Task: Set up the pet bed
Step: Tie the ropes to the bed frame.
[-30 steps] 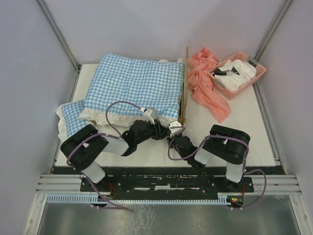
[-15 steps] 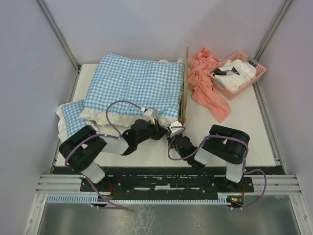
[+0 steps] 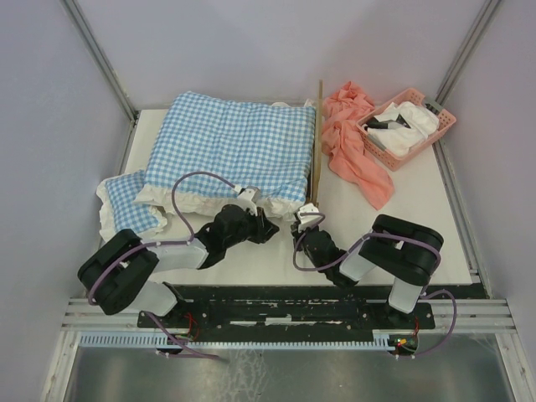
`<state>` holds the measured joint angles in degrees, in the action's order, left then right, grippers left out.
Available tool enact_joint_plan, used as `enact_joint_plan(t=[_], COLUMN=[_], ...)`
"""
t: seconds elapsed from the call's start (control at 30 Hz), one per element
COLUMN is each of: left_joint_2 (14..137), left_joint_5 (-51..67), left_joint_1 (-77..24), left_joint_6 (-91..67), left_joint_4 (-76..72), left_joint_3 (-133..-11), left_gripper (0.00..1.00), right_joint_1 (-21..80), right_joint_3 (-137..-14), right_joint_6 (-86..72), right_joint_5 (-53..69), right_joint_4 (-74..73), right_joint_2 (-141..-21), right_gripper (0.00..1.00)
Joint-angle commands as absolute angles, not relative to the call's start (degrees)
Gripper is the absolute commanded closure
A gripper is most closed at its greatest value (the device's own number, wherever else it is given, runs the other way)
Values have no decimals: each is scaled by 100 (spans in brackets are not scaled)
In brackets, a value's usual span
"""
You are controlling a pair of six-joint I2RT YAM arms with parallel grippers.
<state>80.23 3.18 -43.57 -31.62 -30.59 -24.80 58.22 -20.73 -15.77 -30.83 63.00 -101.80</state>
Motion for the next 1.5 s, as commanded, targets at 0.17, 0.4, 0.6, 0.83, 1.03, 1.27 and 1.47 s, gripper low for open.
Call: enact_joint_plan(t=[0.17,0.4,0.6,0.83,1.03,1.27,1.47], left_joint_2=[8934,9899,10144,10083,9767,9735,10093], left_joint_5=[1524,1317,923,642,401,368,638], left_joint_1=[-4357,-4357,-4359,-4358,-4359,-4380,-4397], left_joint_6=[-3142,-3689,-3854,-3882,-4170,-4324,-4470], left_joint_4=[-5597,-6683,-7243,-7406,-7623,-7664,-8029], left_joint_3=[-2460,-2587,-2546,-2432,-1926,-2039,-2215], left_gripper=[52,48,48,54,53,52,51], right_joint_1=[5804,5808,5804,5809,5808,5806,5809], right_joint_3=[-2008,-2004,-1991,-2000,-2029,-1908,-1932], right_joint_6=[-1660,-1725,-1710,-1714,-1713,-1731,-1723], right_joint_5=[-3046,-2950,-2941,-2936,-2864,-2871,-2885], right_joint_4=[6548,6728,6739,6828,6724,6805,6723], right_joint_2=[-10114,-10276,-10275,-10384,-10444,-10379,-10305], right_gripper=[98,98,98,98,98,98,98])
